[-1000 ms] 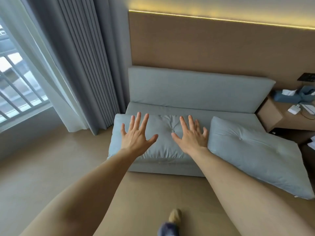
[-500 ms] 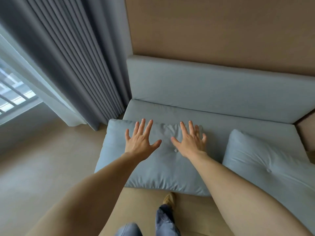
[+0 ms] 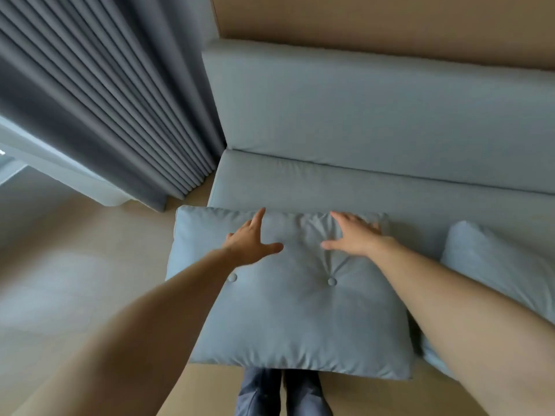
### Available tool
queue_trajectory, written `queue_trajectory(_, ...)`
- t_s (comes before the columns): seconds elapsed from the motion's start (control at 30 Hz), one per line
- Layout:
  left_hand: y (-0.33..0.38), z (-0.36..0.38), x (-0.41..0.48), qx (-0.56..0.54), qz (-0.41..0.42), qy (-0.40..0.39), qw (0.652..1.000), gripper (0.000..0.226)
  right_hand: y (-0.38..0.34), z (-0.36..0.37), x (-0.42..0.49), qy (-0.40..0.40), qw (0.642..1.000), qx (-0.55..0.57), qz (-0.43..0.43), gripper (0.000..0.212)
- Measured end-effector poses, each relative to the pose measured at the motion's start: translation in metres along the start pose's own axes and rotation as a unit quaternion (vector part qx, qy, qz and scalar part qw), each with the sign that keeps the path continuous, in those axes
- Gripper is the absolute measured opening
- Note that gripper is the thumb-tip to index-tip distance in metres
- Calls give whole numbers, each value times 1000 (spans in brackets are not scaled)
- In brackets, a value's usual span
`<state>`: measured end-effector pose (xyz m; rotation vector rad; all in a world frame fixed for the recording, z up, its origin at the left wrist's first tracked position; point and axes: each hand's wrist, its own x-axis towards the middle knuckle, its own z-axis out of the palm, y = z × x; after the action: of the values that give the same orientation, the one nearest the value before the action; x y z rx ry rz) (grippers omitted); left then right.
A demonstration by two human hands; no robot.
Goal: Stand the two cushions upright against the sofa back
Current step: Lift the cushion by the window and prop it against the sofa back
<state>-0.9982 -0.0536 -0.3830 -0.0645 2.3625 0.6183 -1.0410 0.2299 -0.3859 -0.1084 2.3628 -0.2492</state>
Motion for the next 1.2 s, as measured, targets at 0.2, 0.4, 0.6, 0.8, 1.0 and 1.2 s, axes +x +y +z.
queue_trajectory(0.2,-38,-21,124,43,7,-51,998,112,0,1,117,-94,995,-12,-38,139)
queue_trajectory(0.4,-86,-30,220,142,21,-277,950,143,-1,14,208,-239,967,-50,-69,154)
queue_trajectory(0.6,-115,-9,256,96,64,-320,940,109,5,43,239,-274,958,-22,-77,119)
queue_trajectory(0.8,-95,-23,216,37,84,-266,959,75,10,24,191,-173,977,59,-110,75)
queue_trajectory(1.0,-14,-85,142,132,159,-169,964,67,22,-35,90,-4,993,11,-114,78)
queue_trajectory(1.2,79,-192,76,279,247,9,928,52,17,-151,11,220,963,-81,-134,77)
